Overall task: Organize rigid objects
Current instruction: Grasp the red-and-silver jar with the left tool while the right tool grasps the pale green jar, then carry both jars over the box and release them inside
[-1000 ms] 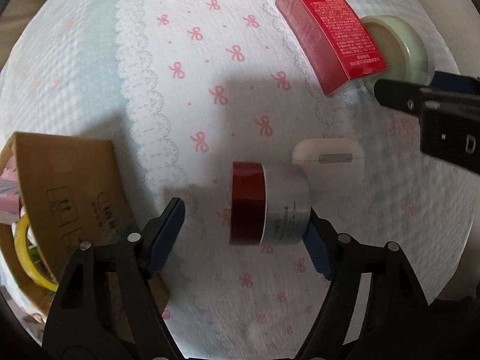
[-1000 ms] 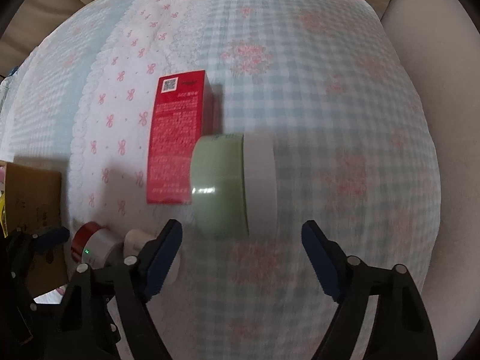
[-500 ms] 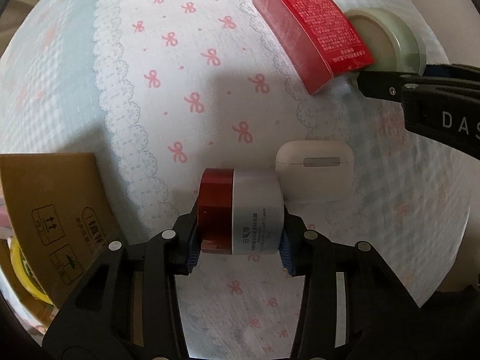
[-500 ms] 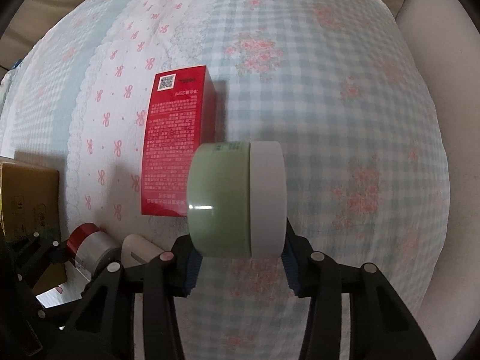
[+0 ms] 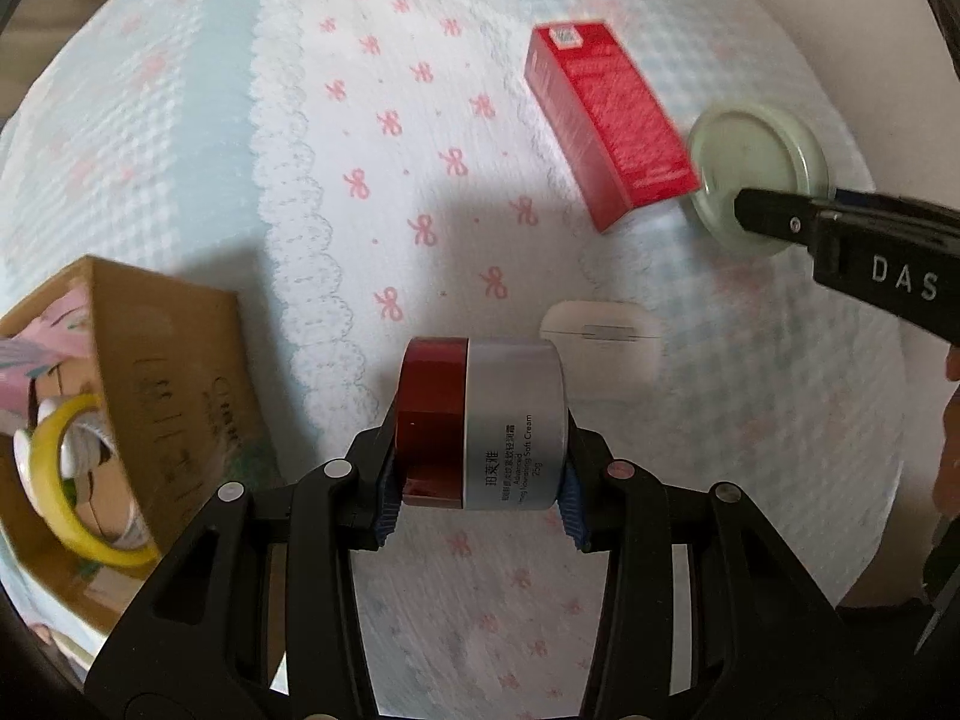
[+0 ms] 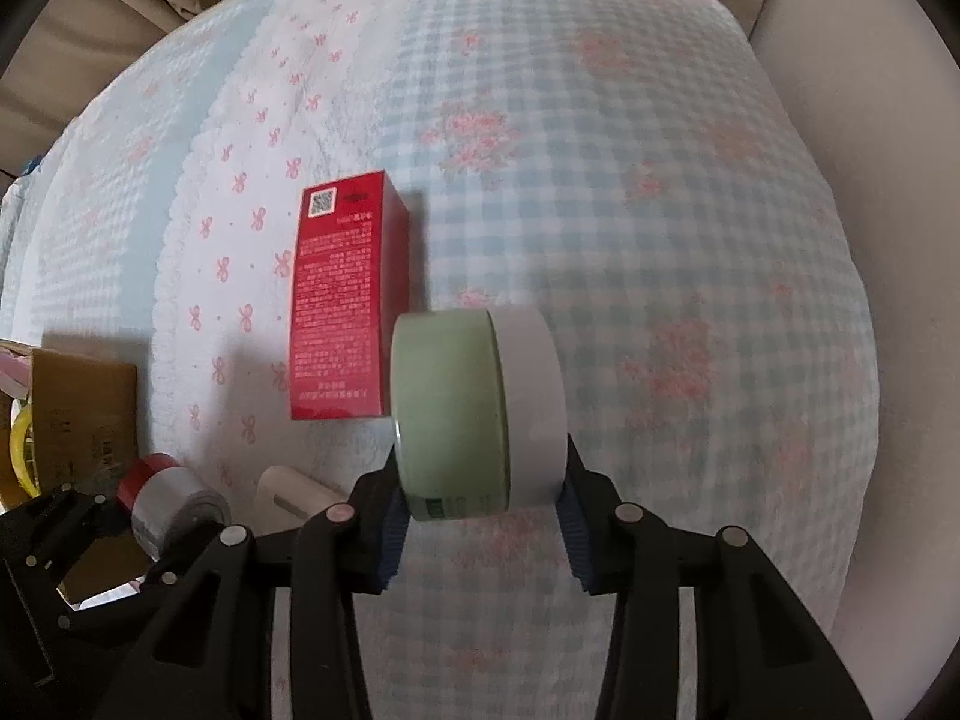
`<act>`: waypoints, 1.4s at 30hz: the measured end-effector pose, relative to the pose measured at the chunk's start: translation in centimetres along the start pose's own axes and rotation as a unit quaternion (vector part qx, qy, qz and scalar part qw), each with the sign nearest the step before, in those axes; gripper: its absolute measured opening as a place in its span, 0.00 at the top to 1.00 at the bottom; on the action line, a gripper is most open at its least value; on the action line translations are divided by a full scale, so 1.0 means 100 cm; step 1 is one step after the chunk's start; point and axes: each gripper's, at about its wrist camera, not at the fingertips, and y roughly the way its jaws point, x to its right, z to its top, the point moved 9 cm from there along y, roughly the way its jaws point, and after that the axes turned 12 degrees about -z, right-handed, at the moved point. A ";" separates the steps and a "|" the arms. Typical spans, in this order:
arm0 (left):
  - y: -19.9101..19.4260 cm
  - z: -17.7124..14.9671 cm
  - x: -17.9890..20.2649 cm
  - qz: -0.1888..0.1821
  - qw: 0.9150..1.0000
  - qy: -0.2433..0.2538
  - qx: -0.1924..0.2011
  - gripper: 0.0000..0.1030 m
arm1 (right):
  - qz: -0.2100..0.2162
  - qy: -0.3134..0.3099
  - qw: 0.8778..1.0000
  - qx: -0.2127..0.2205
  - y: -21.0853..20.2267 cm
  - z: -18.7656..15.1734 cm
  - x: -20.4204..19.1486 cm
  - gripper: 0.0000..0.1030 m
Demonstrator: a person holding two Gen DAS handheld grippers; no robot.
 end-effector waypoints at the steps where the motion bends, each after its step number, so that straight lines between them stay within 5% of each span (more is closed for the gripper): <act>1: -0.009 -0.001 0.002 -0.001 1.000 0.000 0.008 0.63 | 0.000 0.003 1.000 0.004 -0.005 0.000 0.001 0.61; 11: -0.104 -0.011 0.017 0.001 0.996 0.003 0.089 0.63 | -0.015 0.035 0.997 0.073 -0.095 -0.018 0.019 0.61; 23: -0.252 -0.040 0.020 0.002 0.977 -0.031 0.209 0.63 | 0.017 0.040 0.989 0.145 -0.225 -0.061 0.004 0.61; 35: -0.342 -0.094 -0.056 0.040 0.963 -0.078 0.256 0.63 | 0.067 -0.015 0.975 0.209 -0.310 -0.066 -0.068 0.61; 42: -0.352 -0.115 -0.129 0.030 0.965 -0.094 0.245 0.63 | 0.089 -0.002 0.974 0.207 -0.323 -0.075 -0.130 0.61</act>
